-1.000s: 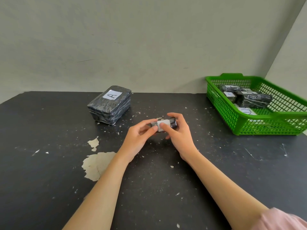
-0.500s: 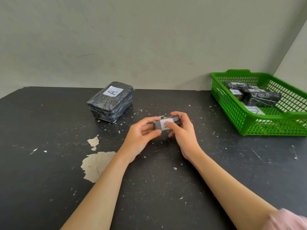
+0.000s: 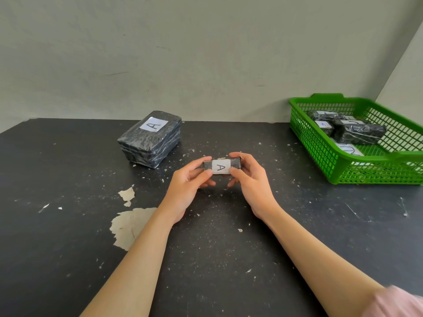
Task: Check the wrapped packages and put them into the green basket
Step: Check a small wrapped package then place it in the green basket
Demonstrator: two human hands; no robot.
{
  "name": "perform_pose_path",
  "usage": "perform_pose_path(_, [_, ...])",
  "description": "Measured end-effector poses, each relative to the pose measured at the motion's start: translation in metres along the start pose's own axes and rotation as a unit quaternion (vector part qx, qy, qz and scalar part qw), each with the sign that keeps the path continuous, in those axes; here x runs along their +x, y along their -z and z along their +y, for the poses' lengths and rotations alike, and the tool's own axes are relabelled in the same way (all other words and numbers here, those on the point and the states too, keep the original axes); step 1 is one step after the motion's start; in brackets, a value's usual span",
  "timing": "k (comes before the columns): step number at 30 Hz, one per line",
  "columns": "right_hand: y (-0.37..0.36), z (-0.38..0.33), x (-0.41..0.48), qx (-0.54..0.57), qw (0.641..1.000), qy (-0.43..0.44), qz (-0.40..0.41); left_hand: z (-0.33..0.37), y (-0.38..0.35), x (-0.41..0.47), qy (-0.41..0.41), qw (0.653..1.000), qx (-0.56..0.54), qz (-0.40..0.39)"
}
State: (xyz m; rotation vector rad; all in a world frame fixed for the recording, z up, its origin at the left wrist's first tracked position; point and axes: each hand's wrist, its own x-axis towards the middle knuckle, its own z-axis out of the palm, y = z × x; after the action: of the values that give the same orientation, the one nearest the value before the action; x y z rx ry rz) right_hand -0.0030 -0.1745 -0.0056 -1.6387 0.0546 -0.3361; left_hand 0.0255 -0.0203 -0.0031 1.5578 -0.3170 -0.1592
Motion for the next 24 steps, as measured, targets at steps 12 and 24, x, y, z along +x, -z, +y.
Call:
perform_pose_path(12, [0.0004, -0.0009, -0.0021, -0.003, 1.000, 0.011, -0.012, 0.0011, -0.0027, -0.0011, -0.012, 1.000, 0.026, 0.013])
perform_pose_path(24, [-0.0062, -0.0005, -0.0033, -0.003, 1.000, -0.007, -0.018, -0.0017, -0.0066, 0.0007, -0.050, 0.990, 0.111, 0.066])
